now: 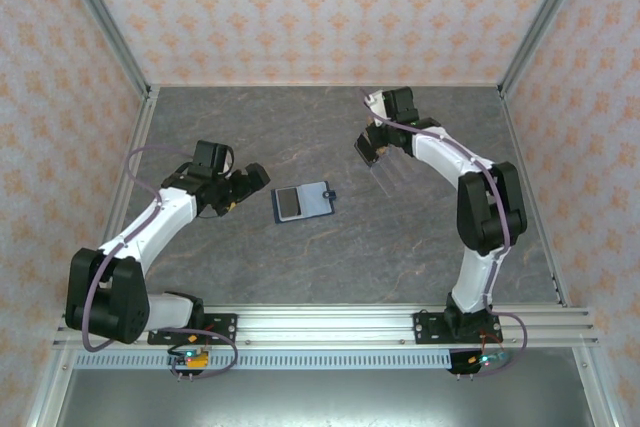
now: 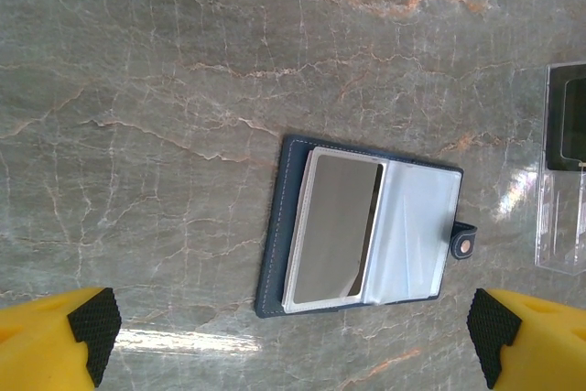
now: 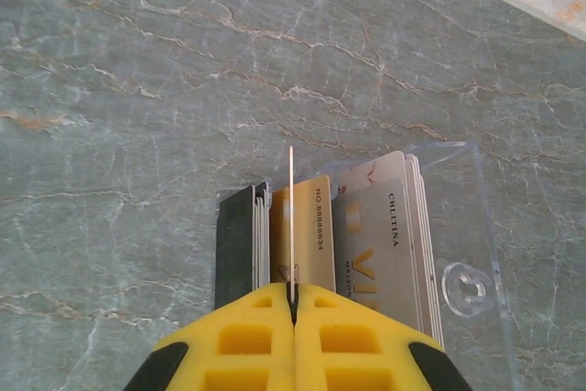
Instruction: Take the credit cards out of the card holder
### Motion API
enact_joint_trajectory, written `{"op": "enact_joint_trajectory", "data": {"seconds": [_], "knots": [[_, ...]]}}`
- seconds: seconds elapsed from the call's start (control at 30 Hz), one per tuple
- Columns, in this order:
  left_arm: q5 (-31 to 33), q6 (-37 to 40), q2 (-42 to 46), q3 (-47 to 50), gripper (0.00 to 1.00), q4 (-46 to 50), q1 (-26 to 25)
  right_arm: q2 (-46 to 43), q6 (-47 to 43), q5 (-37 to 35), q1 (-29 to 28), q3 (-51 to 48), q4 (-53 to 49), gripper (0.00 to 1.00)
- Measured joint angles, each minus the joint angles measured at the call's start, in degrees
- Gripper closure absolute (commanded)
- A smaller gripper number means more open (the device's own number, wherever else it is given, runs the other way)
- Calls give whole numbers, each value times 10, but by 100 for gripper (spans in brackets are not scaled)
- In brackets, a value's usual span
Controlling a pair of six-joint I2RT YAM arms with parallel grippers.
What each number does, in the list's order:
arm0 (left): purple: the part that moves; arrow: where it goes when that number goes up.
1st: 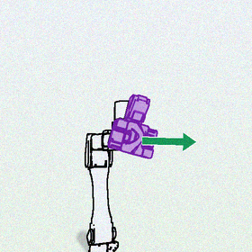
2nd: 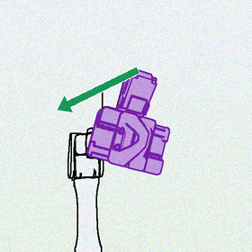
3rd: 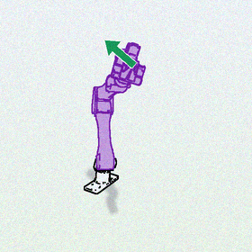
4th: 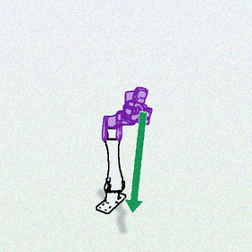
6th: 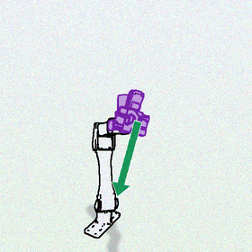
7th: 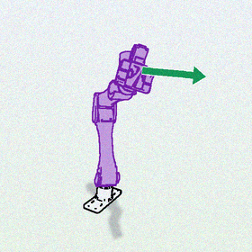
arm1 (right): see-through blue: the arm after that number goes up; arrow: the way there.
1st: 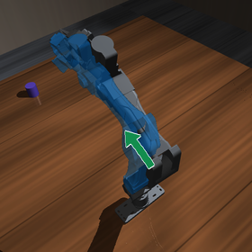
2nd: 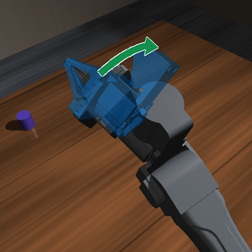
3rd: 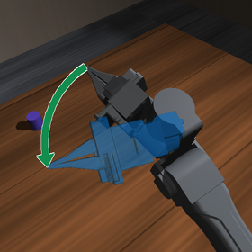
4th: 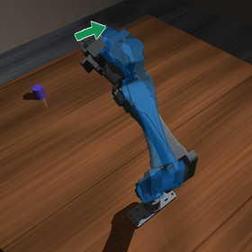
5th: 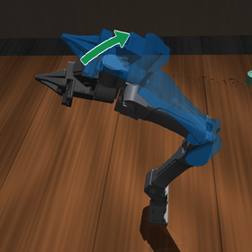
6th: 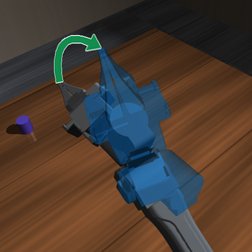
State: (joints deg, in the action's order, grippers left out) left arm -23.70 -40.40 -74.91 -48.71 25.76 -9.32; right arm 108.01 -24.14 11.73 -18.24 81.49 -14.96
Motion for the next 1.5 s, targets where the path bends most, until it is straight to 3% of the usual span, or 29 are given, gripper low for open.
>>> {"op": "enact_joint_trajectory", "data": {"seconds": [0.17,0.4,0.7,1.1,1.27,1.5], "knots": [[-4,0,-2,0,0,0,0,22,-4,0,5,5,0,99],[-12,0,-3,0,0,0,0,37,-8,0,4,26,-2,77],[-13,0,-4,0,0,-1,0,28,2,3,4,27,-18,70],[-13,-3,-10,0,0,-7,0,-72,152,34,-5,27,-65,42],[-14,-7,-19,0,0,-9,0,-110,234,32,-66,10,-94,38],[-13,-17,-25,1,0,-14,0,-101,349,67,-168,-3,-117,41]]}}
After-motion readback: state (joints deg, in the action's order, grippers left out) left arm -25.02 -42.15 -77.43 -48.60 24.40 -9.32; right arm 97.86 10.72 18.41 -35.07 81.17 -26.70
